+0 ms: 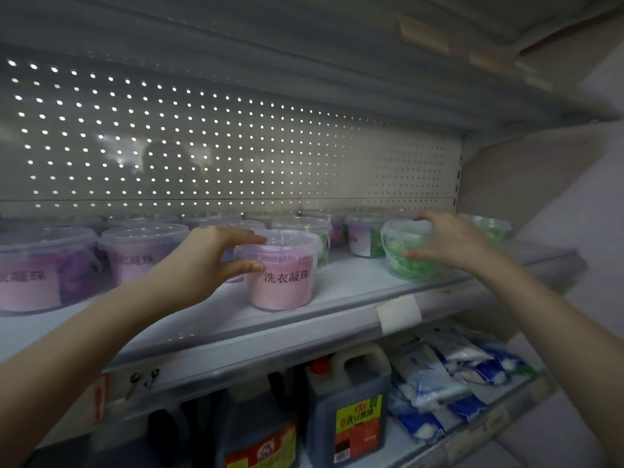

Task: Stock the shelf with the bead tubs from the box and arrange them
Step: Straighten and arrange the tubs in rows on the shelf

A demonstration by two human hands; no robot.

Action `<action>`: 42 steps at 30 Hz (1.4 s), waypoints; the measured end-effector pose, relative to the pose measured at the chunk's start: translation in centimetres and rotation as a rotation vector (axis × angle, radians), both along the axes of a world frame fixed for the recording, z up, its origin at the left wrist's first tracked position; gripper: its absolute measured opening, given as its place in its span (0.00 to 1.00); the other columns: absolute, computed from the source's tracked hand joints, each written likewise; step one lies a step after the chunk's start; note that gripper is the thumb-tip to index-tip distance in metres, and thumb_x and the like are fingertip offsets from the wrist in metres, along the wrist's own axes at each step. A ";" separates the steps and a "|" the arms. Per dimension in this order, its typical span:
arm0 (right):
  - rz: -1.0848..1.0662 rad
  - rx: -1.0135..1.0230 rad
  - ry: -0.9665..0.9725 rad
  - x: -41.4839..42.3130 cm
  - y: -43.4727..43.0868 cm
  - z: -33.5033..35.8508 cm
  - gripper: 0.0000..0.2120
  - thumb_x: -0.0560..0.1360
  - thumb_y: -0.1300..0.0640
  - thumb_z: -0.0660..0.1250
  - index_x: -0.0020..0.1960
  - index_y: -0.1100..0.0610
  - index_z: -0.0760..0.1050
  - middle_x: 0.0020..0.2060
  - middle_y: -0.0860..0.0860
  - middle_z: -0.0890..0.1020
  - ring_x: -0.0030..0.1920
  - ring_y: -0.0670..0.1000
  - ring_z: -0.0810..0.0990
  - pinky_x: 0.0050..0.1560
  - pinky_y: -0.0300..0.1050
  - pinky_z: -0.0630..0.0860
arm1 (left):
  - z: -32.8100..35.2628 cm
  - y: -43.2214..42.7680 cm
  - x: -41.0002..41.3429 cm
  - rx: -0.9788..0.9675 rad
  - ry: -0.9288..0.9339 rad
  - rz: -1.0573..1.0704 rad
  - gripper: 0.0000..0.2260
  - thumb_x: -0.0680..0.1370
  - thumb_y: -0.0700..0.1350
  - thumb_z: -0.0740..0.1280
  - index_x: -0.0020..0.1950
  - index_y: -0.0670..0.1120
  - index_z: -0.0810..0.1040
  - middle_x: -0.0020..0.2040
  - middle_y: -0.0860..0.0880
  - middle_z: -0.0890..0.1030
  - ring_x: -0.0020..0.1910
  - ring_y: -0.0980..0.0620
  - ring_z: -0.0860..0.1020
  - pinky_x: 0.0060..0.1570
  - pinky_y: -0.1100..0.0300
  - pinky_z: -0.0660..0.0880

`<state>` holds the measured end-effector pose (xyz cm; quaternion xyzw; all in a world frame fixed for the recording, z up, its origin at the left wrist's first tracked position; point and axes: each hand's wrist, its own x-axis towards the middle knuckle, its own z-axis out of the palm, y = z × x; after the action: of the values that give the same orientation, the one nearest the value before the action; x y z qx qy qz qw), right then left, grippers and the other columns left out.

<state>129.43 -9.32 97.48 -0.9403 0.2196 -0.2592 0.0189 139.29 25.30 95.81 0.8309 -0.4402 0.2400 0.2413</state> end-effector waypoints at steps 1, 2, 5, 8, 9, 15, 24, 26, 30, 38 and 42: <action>-0.014 0.000 -0.004 0.1 0.1 -0.2 0.32 0.66 0.42 0.75 0.66 0.51 0.71 0.62 0.53 0.77 0.61 0.55 0.75 0.56 0.47 0.72 | 0.0 -0.1 0.1 -0.007 0.002 -0.006 0.21 0.71 0.52 0.71 0.62 0.49 0.78 0.62 0.50 0.79 0.60 0.50 0.77 0.52 0.63 0.66; -0.018 0.009 -0.023 0.2 0.3 -0.4 0.29 0.67 0.44 0.75 0.65 0.51 0.73 0.61 0.53 0.77 0.61 0.55 0.76 0.55 0.47 0.72 | 0.0 -0.2 0.2 -0.009 -0.003 -0.012 0.21 0.71 0.51 0.71 0.63 0.49 0.78 0.63 0.50 0.78 0.62 0.51 0.76 0.54 0.64 0.66; -0.006 0.014 -0.122 0.6 1.1 -0.9 0.24 0.69 0.47 0.74 0.61 0.55 0.76 0.60 0.54 0.79 0.61 0.56 0.76 0.57 0.48 0.73 | -0.1 -0.3 0.5 -0.005 0.004 -0.019 0.21 0.71 0.52 0.71 0.64 0.50 0.77 0.65 0.50 0.77 0.65 0.51 0.74 0.55 0.65 0.65; 0.049 0.019 -0.169 1.0 1.7 -1.3 0.21 0.72 0.48 0.72 0.60 0.57 0.78 0.58 0.55 0.80 0.60 0.55 0.77 0.59 0.50 0.74 | -0.1 -0.2 0.5 -0.001 0.017 -0.031 0.22 0.71 0.53 0.70 0.64 0.50 0.77 0.65 0.50 0.76 0.66 0.52 0.73 0.57 0.66 0.64; 0.072 0.041 -0.172 1.2 1.8 -1.5 0.22 0.72 0.47 0.72 0.61 0.57 0.78 0.58 0.55 0.81 0.60 0.55 0.77 0.60 0.50 0.74 | -0.1 -0.2 0.5 0.002 0.020 -0.033 0.22 0.71 0.53 0.70 0.64 0.50 0.77 0.66 0.50 0.76 0.66 0.52 0.72 0.58 0.66 0.64; 0.265 0.111 -0.186 2.5 4.4 -1.7 0.23 0.70 0.45 0.73 0.61 0.54 0.78 0.59 0.50 0.81 0.62 0.50 0.77 0.64 0.44 0.71 | 0.0 -0.5 0.5 0.010 0.044 -0.064 0.27 0.67 0.60 0.65 0.64 0.52 0.77 0.66 0.52 0.75 0.66 0.53 0.72 0.60 0.64 0.65; 0.546 0.364 -0.272 2.2 3.2 -0.6 0.16 0.73 0.48 0.69 0.58 0.54 0.79 0.54 0.47 0.81 0.55 0.43 0.77 0.60 0.41 0.71 | 0.7 -1.4 0.4 0.018 0.121 -0.064 0.36 0.55 0.81 0.57 0.58 0.68 0.70 0.62 0.64 0.74 0.61 0.61 0.74 0.59 0.61 0.70; 0.522 0.409 -0.394 3.0 0.8 0.2 0.13 0.76 0.54 0.66 0.58 0.57 0.79 0.53 0.50 0.82 0.55 0.48 0.79 0.62 0.46 0.73 | 0.9 -2.3 0.0 0.015 0.121 -0.041 0.36 0.55 0.82 0.55 0.58 0.68 0.70 0.62 0.65 0.73 0.62 0.62 0.72 0.59 0.61 0.69; 0.392 0.238 -0.226 5.7 -3.8 1.6 0.17 0.76 0.66 0.65 0.63 0.54 0.76 0.60 0.52 0.78 0.61 0.51 0.76 0.65 0.48 0.72 | 1.0 -4.0 -0.9 0.018 0.126 -0.003 0.36 0.57 0.78 0.57 0.61 0.64 0.71 0.61 0.65 0.70 0.61 0.64 0.69 0.57 0.63 0.65; 0.266 -0.086 0.207 10.6 -6.5 1.6 0.21 0.71 0.54 0.71 0.63 0.50 0.72 0.57 0.51 0.79 0.53 0.52 0.77 0.56 0.48 0.72 | 0.8 -5.7 -1.2 0.023 0.084 0.038 0.40 0.55 0.83 0.52 0.60 0.64 0.73 0.58 0.72 0.68 0.60 0.67 0.69 0.59 0.68 0.63; 0.349 -0.056 0.125 11.7 -6.7 1.4 0.19 0.70 0.58 0.73 0.61 0.53 0.77 0.56 0.53 0.80 0.53 0.53 0.79 0.53 0.43 0.74 | 0.6 -5.8 -1.1 0.001 0.077 0.055 0.33 0.58 0.81 0.55 0.56 0.67 0.73 0.58 0.74 0.69 0.61 0.68 0.70 0.59 0.68 0.65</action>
<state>141.11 -16.00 98.84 -0.9786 0.0467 -0.1992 0.0236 138.22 19.46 96.41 0.8514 -0.4077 0.2142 0.2509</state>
